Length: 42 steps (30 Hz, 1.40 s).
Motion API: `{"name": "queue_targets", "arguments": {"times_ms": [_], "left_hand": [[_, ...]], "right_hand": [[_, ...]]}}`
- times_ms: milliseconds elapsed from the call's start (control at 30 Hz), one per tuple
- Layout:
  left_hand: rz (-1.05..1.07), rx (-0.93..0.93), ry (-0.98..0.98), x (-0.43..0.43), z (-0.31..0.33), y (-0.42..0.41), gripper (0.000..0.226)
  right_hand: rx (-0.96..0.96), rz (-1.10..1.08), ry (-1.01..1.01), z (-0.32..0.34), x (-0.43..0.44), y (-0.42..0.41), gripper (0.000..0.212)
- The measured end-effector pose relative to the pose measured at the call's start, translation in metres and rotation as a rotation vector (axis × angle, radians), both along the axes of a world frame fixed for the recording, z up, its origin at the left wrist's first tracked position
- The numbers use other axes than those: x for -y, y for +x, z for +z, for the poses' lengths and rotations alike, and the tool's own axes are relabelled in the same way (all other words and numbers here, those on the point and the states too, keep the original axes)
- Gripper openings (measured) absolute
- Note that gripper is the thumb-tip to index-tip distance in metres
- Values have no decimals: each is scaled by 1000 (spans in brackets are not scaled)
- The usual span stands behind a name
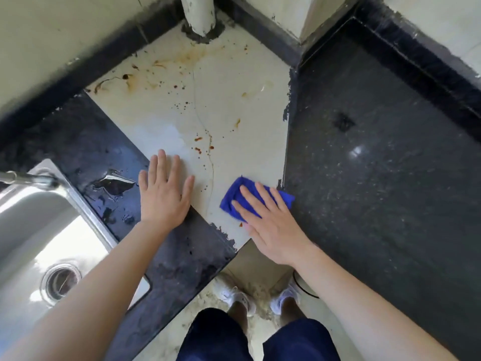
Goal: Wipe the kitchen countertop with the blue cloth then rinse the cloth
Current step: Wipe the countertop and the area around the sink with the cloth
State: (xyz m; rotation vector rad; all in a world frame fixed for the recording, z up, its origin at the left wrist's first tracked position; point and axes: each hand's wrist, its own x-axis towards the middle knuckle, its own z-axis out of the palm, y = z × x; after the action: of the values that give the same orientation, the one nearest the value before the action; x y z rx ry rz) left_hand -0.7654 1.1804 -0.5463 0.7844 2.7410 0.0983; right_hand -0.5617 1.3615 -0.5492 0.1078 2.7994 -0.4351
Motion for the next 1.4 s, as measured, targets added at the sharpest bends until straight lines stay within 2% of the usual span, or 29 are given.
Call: {"name": "queue_targets", "arguments": {"times_ms": [100, 300, 467, 733, 867, 1000, 1200, 1300, 1400], "left_hand": [[-67, 10, 3, -17, 1, -14, 69], [-152, 40, -95, -17, 1, -25, 78], [-147, 67, -67, -18, 1, -34, 83], [-139, -1, 70, -18, 7, -49, 64], [-20, -52, 131, -31, 8, -80, 57], [161, -49, 131, -40, 13, -108, 58], [153, 3, 59, -42, 1, -125, 59], [191, 14, 30, -42, -1, -121, 60], [192, 6, 27, -43, 2, -120, 63]], "right_hand": [[26, 62, -13, 3, -23, 17, 51], [102, -455, 55, -2, -80, -81, 54], [66, -563, 128, -8, -88, -149, 56], [100, -438, 100, -5, -107, -154, 56], [66, -394, 122, -5, -129, -174, 57], [52, -367, 156, -9, -157, -215, 58], [-7, -370, 160, -14, -167, -306, 60], [-43, -259, 123, -14, -134, -293, 60], [-86, -67, 33, -10, -93, -236, 58]]}}
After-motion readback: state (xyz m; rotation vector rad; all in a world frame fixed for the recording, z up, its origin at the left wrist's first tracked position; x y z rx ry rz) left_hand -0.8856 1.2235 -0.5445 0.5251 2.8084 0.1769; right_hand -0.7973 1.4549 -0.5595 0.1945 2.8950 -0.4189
